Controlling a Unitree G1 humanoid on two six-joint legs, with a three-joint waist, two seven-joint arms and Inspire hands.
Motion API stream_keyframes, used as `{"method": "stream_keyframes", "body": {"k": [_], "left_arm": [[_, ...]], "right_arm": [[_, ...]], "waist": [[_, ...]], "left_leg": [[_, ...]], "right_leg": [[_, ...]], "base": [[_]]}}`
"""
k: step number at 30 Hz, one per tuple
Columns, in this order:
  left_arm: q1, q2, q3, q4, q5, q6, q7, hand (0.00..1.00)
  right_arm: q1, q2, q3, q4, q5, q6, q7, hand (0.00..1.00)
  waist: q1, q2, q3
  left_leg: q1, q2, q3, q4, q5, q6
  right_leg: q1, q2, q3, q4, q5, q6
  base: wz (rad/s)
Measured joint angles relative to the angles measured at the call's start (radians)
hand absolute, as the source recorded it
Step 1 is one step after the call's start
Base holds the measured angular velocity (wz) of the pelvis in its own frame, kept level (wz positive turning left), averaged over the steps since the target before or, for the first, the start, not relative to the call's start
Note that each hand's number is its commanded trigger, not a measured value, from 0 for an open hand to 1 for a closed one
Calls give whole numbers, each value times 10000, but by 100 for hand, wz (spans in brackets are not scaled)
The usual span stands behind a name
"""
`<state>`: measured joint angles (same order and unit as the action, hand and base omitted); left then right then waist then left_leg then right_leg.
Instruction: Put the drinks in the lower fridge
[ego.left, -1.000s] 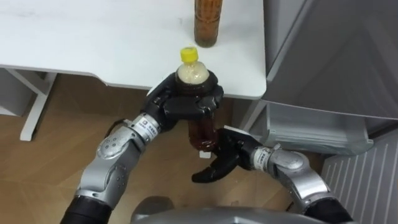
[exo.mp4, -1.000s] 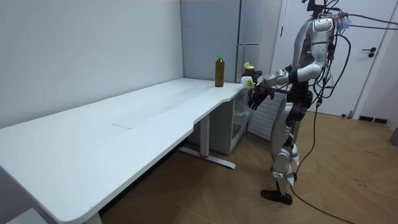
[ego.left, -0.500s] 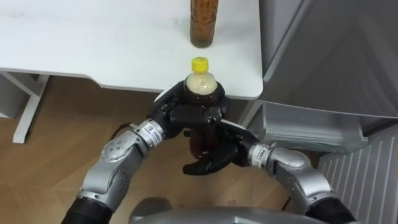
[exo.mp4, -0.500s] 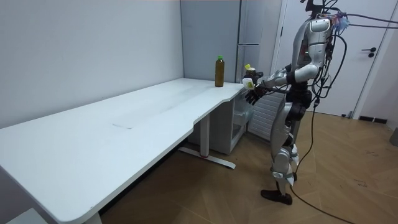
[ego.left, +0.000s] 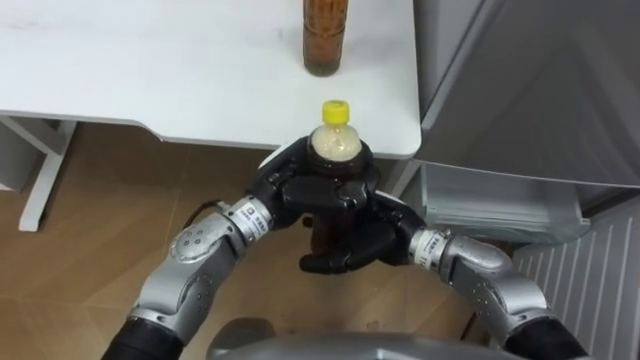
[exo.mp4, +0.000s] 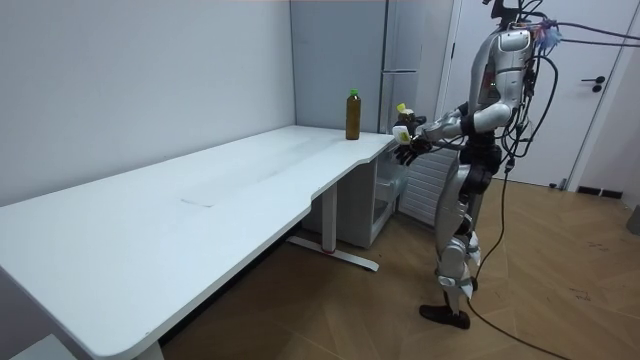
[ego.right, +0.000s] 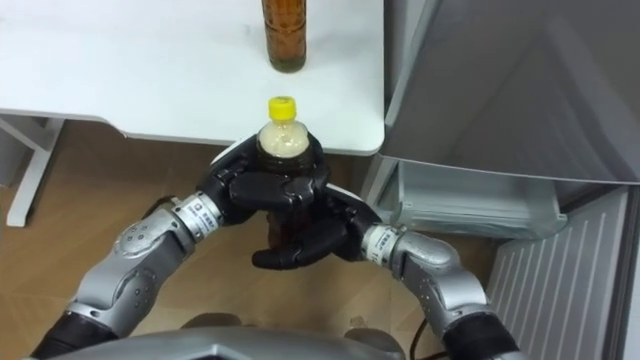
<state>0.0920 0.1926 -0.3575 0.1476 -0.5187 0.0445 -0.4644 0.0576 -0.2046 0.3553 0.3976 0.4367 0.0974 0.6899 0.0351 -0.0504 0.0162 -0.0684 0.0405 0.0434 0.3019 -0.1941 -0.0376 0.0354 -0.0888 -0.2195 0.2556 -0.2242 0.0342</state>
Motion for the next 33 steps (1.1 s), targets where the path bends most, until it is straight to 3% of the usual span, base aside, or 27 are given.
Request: {"method": "stream_keyframes", "body": {"k": [5,8,9,10,11,12,19,33], "left_arm": [[7,62,-27,1,17,-4,-18,100],[7,76,-29,2,22,-3,-21,56],[7,76,-28,2,25,-4,-24,49],[6,71,-32,2,85,-6,-30,36],[6,80,-45,2,101,-6,-38,5],[7,81,-59,2,98,-6,-43,0],[10,46,-170,246,-46,-5,-58,0],[171,-83,-224,341,-453,-19,-84,0]], "right_arm": [[-1,-58,97,-7,37,0,-1,100],[-1,-58,107,-8,37,0,9,100],[-1,-59,107,-8,37,1,20,100],[-1,-65,125,-8,29,38,19,100],[-1,-87,161,-7,23,52,18,100],[1,-104,173,-8,16,55,17,100],[19,-403,557,-67,-12,52,-50,100],[145,-402,563,-63,-55,43,-202,100]], "waist": [[-7,95,6],[-16,170,6],[-16,178,7],[-16,190,5],[-12,190,5],[-9,190,5],[6,187,4],[-22,141,20]], "left_leg": [[13,1,35,-24,0,0],[20,2,47,-37,0,0],[20,2,46,-37,0,0],[19,3,46,-37,0,0],[20,3,50,-42,0,0],[22,3,50,-51,0,0],[81,2,90,-127,1,1],[131,0,76,-114,3,2]], "right_leg": [[4,-3,-1,7,2,2],[3,-5,-4,13,2,2],[3,-5,-6,14,2,2],[3,-5,-8,18,2,2],[3,-7,-7,24,2,2],[1,-8,-6,24,2,2],[6,-16,9,17,2,2],[75,-20,-30,4,2,3]], "base": [[0],[0],[0],[0],[0],[0],[0],[0]]}}
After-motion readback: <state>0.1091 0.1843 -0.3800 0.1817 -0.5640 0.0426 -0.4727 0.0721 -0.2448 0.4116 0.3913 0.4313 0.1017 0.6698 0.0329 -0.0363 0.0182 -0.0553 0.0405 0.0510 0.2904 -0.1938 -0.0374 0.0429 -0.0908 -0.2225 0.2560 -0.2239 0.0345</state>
